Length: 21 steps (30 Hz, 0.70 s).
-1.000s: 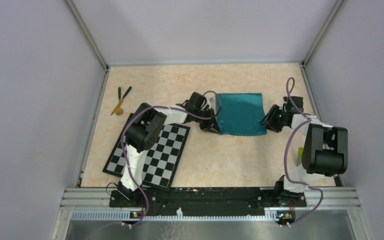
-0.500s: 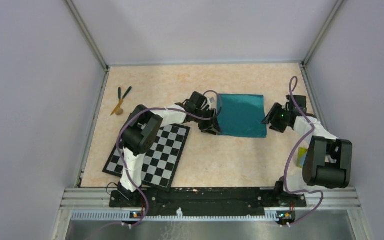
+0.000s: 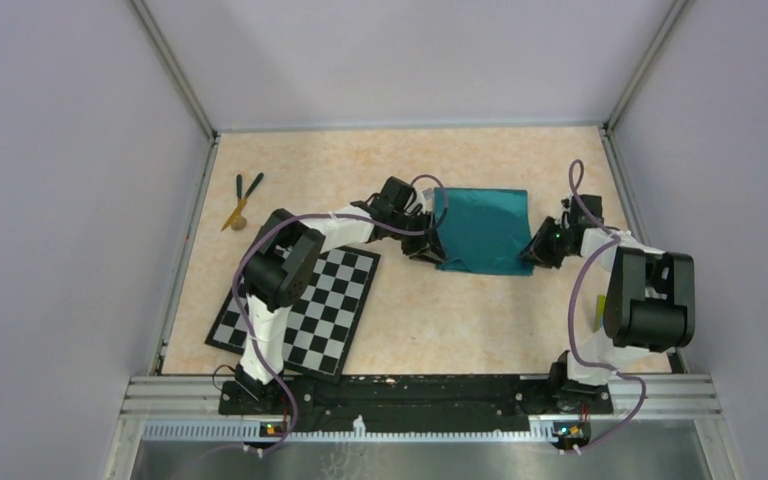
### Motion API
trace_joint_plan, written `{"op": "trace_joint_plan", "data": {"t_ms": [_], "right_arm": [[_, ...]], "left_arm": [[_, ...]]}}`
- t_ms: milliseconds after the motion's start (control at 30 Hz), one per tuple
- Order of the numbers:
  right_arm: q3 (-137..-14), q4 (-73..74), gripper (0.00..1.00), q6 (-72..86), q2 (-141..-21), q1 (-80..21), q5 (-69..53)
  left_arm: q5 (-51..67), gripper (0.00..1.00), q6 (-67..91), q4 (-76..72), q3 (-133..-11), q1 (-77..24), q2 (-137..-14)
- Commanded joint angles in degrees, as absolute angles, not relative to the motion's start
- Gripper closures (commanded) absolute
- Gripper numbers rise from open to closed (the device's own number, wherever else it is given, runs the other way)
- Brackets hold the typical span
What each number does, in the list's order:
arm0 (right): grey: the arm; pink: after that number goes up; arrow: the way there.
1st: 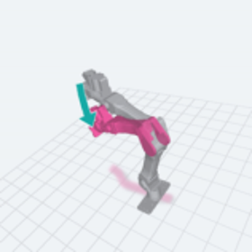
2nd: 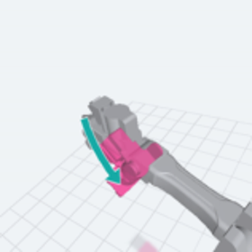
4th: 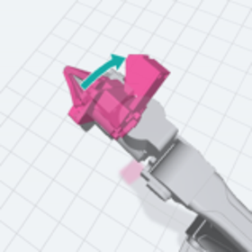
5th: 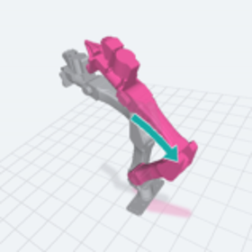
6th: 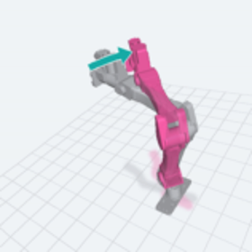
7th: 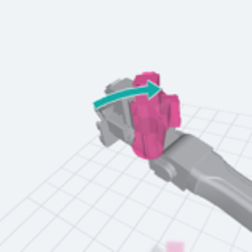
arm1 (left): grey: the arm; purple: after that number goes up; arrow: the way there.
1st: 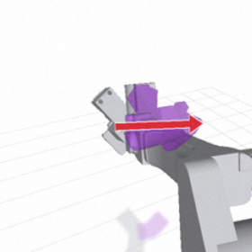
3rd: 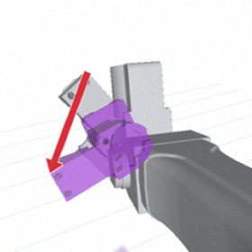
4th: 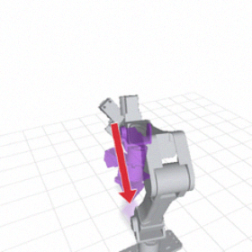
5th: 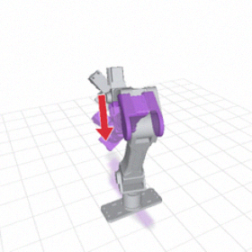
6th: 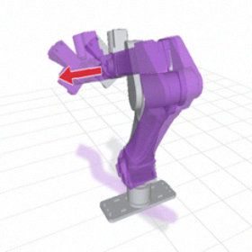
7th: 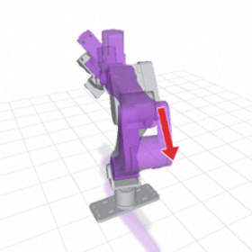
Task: Fold the napkin into a case and place the utensils inside
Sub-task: Smooth out the square-folded napkin at the center of the board.
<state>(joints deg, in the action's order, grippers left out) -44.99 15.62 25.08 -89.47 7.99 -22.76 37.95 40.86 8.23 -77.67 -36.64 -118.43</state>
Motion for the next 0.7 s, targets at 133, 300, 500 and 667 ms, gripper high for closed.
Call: {"op": "trace_joint_plan", "data": {"t_ms": [133, 300, 500, 667], "right_arm": [[-48.0, 14.4, 0.76, 24.5, -93.5, 7.4, -11.6], [-49.0, 15.3, 0.58, 24.0, -85.0, 3.3, -12.1], [-50.3, 2.8, 0.37, 32.9, -86.1, -2.0, -31.7], [-54.1, -13.5, 0.39, 44.4, -98.9, -6.0, -45.7]], "left_arm": [[35.8, 0.61, 39.4, 9.4, -79.5, -36.7, -115.7], [36.0, 0.57, 39.9, 9.0, -78.6, -36.7, -114.0], [40.7, 0.75, 45.4, 0.7, -79.5, -37.1, -117.1], [41.6, 0.86, 46.5, -3.1, -80.3, -37.4, -121.0]]}}
